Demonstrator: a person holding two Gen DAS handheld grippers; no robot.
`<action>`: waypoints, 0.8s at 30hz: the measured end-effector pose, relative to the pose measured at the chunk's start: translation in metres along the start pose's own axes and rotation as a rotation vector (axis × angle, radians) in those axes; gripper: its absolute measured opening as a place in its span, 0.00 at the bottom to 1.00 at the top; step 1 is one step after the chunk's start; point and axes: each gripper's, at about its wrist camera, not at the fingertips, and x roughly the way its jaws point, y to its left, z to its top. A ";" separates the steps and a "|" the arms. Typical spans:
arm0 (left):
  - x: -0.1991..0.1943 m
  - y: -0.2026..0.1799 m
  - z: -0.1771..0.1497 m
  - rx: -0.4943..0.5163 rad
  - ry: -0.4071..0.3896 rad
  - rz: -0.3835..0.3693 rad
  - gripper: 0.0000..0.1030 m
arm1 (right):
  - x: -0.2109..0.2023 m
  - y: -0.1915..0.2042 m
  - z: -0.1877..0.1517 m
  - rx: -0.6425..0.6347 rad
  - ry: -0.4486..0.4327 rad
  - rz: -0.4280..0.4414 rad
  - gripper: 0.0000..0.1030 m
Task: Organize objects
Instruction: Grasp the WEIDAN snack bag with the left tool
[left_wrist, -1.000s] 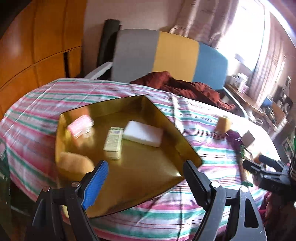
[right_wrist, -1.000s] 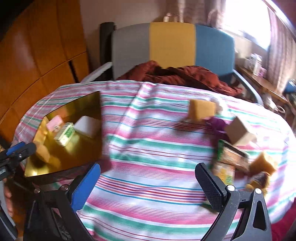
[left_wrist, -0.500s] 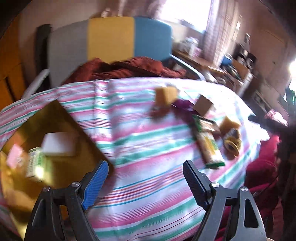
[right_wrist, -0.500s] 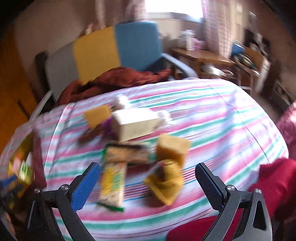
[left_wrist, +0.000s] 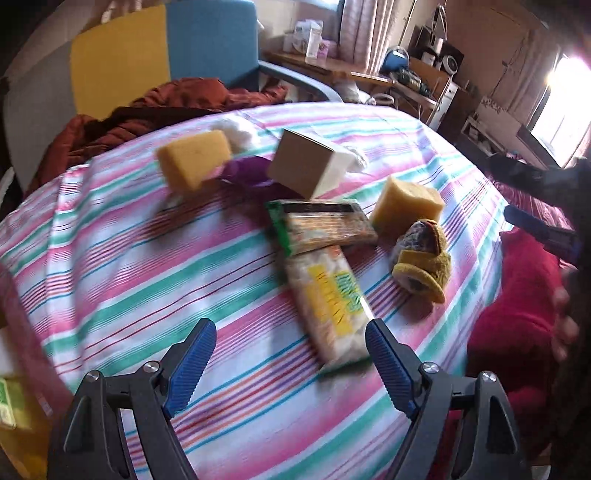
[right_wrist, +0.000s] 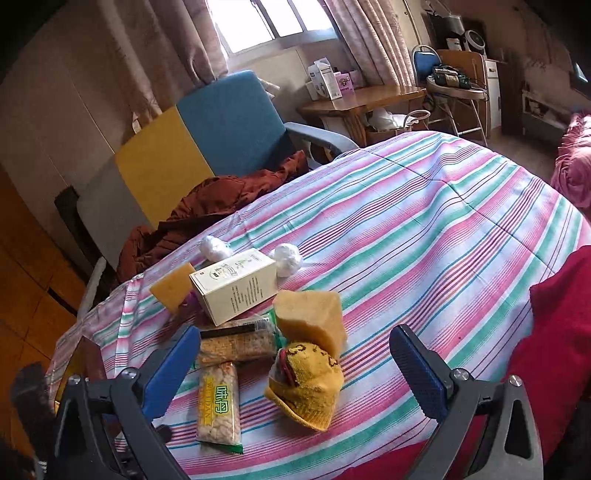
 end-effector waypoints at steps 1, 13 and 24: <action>0.005 -0.004 0.003 0.002 0.008 -0.007 0.82 | 0.001 0.000 0.000 0.004 0.003 0.009 1.00; 0.062 -0.025 0.014 0.061 0.050 0.071 0.81 | 0.006 -0.012 0.001 0.058 0.027 0.053 1.00; 0.039 0.005 -0.008 0.042 -0.006 0.043 0.46 | 0.014 -0.015 0.001 0.081 0.069 0.018 1.00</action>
